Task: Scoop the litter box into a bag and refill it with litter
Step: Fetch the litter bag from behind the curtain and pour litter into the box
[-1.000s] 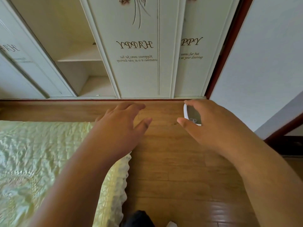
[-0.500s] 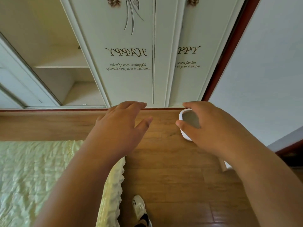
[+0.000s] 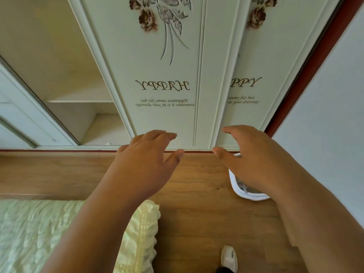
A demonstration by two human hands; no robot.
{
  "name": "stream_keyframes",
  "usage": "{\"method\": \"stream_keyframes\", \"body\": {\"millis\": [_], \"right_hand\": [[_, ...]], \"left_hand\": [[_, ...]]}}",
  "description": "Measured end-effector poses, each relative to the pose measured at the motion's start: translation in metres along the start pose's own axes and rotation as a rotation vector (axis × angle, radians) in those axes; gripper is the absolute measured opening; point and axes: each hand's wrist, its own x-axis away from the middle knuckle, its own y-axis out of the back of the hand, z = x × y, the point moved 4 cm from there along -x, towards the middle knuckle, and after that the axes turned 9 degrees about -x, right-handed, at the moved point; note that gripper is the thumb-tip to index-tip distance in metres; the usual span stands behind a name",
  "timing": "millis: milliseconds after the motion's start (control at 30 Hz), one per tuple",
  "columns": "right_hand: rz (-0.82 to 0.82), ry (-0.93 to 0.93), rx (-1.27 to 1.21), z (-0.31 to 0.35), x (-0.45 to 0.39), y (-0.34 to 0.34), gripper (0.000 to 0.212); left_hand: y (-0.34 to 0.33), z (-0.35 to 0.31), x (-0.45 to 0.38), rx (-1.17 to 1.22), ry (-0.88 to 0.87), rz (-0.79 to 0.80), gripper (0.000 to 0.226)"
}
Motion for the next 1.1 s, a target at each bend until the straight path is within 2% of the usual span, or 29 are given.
{"method": "stream_keyframes", "body": {"millis": [200, 400, 700, 900, 1100], "right_hand": [[0.056, 0.117, -0.011, -0.005, -0.099, 0.008, 0.064], [0.125, 0.326, 0.031, 0.006, -0.198, 0.026, 0.064], [0.315, 0.53, 0.079, 0.047, -0.286, 0.005, 0.063], [0.405, 0.571, 0.123, 0.084, -0.337, -0.03, 0.063], [0.391, 0.606, 0.12, 0.151, -0.397, -0.069, 0.062]], "left_hand": [[0.005, 0.01, -0.068, -0.041, 0.146, -0.03, 0.058], [0.022, 0.015, -0.124, -0.014, 0.383, -0.106, 0.06], [0.021, 0.046, -0.155, 0.021, 0.684, -0.124, 0.061], [0.011, 0.101, -0.183, 0.089, 0.789, -0.117, 0.06], [0.015, 0.177, -0.223, 0.141, 0.785, -0.141, 0.059]]}}
